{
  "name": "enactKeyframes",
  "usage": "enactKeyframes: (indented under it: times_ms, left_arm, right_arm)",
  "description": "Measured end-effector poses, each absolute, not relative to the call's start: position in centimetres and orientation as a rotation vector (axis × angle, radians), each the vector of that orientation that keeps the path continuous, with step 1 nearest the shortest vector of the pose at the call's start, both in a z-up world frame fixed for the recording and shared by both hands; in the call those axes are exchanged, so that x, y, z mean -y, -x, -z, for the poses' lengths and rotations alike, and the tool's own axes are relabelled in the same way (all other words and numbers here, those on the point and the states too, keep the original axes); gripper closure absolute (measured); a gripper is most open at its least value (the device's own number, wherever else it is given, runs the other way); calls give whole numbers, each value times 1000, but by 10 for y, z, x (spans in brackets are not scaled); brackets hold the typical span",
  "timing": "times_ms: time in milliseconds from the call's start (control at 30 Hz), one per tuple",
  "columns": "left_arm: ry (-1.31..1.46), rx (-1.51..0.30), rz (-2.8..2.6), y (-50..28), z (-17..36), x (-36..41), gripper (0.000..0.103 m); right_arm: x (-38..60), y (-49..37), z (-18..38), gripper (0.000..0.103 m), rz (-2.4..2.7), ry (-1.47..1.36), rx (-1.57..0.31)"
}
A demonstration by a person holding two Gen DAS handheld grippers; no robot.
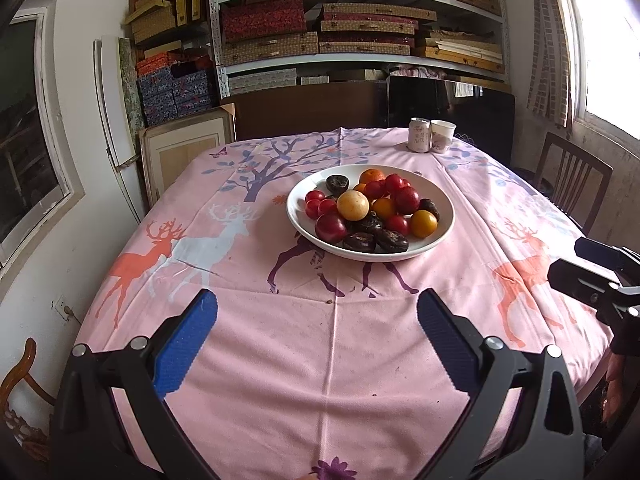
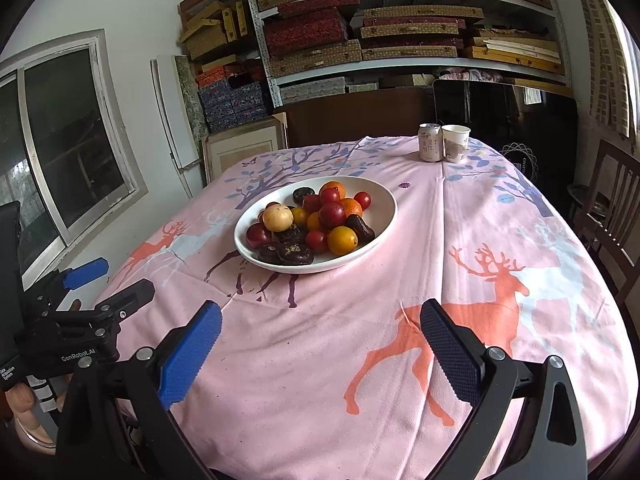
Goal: Organize fruits
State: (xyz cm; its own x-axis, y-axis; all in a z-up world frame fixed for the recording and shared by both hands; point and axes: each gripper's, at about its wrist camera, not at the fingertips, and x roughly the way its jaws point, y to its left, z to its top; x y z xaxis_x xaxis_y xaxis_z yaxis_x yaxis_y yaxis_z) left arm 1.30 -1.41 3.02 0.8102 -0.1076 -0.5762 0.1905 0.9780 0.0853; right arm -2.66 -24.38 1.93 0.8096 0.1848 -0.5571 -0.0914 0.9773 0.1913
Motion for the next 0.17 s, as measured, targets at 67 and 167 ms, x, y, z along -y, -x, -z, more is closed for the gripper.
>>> enactKeyframes:
  times_ms: [67,167]
  left_arm:
    - [-138,-606,155,-13,-30,14,5]
    - [-128,-611,151,-15,-29,12,5]
  right_arm:
    - [244,26,-19,3,-148,-157,-610]
    - [244,26,-19,3,-147,-156,-611]
